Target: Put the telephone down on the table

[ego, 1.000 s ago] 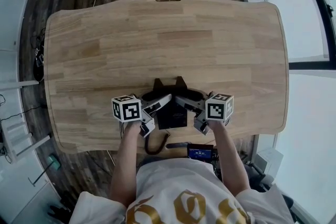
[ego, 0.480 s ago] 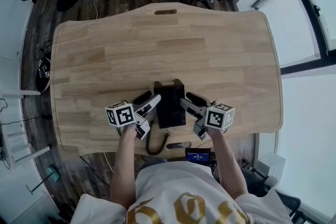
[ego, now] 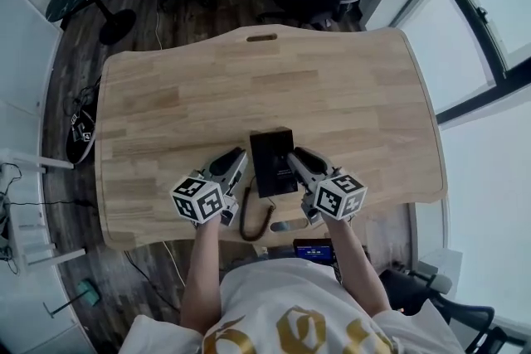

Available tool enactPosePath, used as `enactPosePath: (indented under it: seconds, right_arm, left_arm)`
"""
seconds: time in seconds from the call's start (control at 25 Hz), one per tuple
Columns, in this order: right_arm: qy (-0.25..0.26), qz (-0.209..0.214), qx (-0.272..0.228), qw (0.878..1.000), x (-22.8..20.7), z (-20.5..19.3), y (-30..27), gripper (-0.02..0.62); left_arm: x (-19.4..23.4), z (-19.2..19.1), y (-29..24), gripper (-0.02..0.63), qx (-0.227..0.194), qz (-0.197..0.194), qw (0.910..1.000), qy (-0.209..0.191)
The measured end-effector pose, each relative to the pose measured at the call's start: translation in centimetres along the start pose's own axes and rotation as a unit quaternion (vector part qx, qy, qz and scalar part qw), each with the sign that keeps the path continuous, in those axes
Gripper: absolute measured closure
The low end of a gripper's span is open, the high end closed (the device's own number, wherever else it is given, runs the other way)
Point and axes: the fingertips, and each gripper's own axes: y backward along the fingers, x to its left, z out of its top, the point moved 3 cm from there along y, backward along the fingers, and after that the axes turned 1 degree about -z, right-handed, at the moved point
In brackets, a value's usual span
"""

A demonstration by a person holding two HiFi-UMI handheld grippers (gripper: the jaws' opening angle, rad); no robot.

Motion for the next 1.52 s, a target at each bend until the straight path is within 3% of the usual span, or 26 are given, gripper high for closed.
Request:
enactPosePath:
  seconds: [0.12, 0.2, 0.48, 0.64, 0.8, 1.08, 1.52]
  right_arm:
    - [-0.005, -0.028, -0.033, 0.999, 1.0, 0.6, 1.5, 0.556]
    - [-0.010, -0.040, -0.049, 0.998, 1.6, 0.7, 2.5, 0.570]
    - [0.087, -0.093, -0.061, 0.990, 4.6, 1.3, 5.0, 0.572]
    - [0.117, -0.099, -0.062, 0.986, 5.7, 1.4, 6.0, 0.581]
    - [0.124, -0.101, -0.060, 0.985, 6.2, 1.1, 6.7, 0.584]
    - [0.121, -0.102, -0.071, 0.985, 6.3, 1.2, 7.6, 0.584]
    - [0.106, -0.095, -0.067, 0.988, 5.7, 0.5, 7.4, 0.584]
  left_arm:
    - [-2.0, 0.3, 0.7, 0.576, 0.006, 0.012, 0.9975, -0.069]
    - [-3.1, 0.2, 1.3, 0.592, 0.008, 0.017, 0.9959, -0.088]
    - [-4.6, 0.6, 3.1, 0.597, -0.003, 0.051, 0.9953, -0.083]
    - [-5.6, 1.6, 4.0, 0.597, -0.026, 0.056, 0.9932, -0.098]
    - [-6.3, 1.6, 4.3, 0.597, -0.023, 0.065, 0.9873, -0.143]
    - [-6.7, 1.2, 4.4, 0.597, -0.015, 0.089, 0.9815, -0.169]
    - [-6.3, 0.6, 4.0, 0.597, -0.011, 0.089, 0.9840, -0.154]
